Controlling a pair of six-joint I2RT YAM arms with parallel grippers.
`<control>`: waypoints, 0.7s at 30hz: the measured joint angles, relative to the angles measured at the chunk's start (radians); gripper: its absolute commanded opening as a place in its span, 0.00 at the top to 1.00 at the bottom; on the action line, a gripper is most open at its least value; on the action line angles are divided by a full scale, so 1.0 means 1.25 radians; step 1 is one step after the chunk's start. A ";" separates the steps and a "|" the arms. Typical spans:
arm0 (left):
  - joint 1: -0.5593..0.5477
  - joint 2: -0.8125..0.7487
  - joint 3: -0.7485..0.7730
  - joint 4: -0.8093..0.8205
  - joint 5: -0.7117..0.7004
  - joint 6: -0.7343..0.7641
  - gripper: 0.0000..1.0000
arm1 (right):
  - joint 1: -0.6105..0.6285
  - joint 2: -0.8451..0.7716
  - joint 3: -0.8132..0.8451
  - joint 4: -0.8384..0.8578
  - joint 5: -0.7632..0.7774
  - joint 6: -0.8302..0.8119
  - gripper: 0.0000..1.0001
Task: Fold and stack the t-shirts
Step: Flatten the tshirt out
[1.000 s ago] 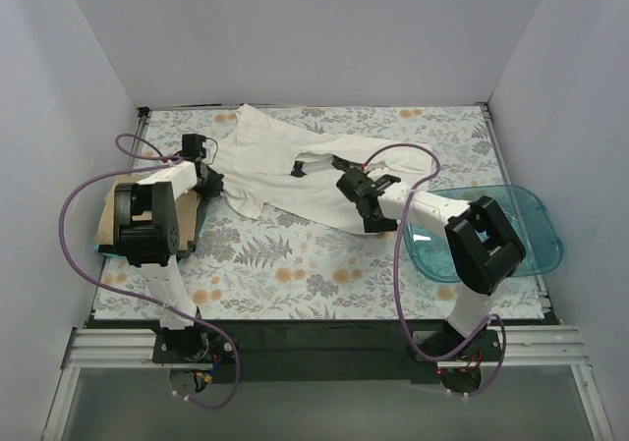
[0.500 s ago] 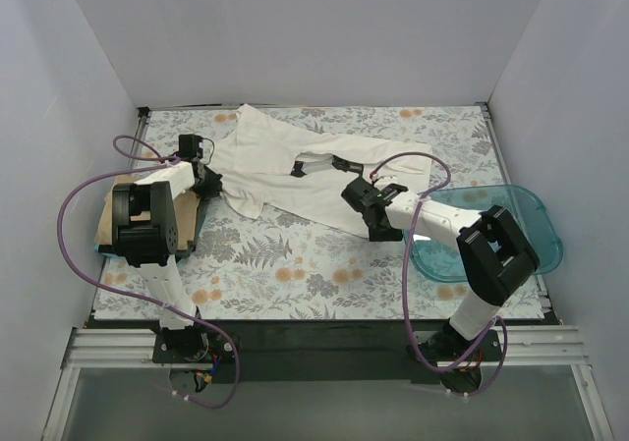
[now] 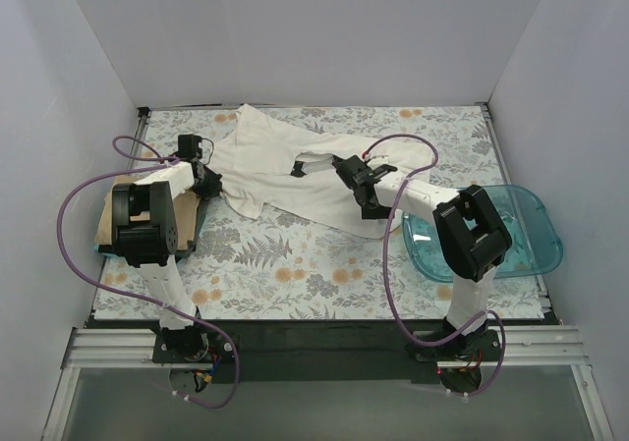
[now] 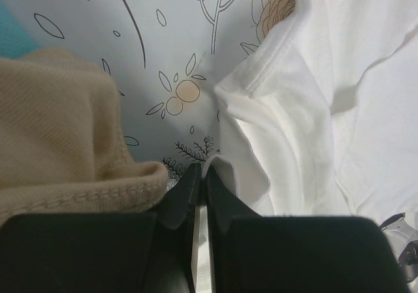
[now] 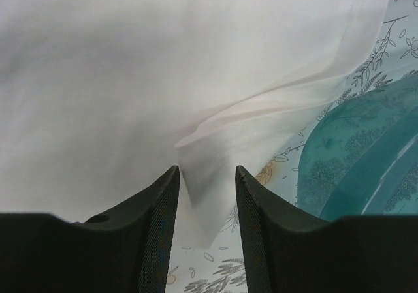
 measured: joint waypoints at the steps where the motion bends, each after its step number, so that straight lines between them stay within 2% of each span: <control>1: 0.000 0.000 0.000 0.000 0.001 0.000 1.00 | -0.009 0.013 0.000 0.000 0.002 -0.003 0.54; 8: 0.003 0.000 -0.001 0.002 0.008 0.000 1.00 | -0.052 0.046 0.006 -0.004 0.021 -0.027 0.55; 14: 0.007 0.000 -0.002 0.002 0.016 0.000 1.00 | -0.069 0.060 0.052 -0.002 0.038 -0.047 0.62; 17: 0.008 0.000 -0.002 0.003 0.018 0.000 1.00 | -0.072 0.066 0.059 -0.001 0.038 -0.050 0.71; 20: 0.008 0.000 -0.002 0.003 0.018 0.000 1.00 | -0.074 0.070 0.059 -0.002 0.038 -0.050 0.89; 21: 0.008 0.000 -0.002 0.003 0.018 0.000 1.00 | -0.074 0.070 0.059 -0.002 0.038 -0.052 0.98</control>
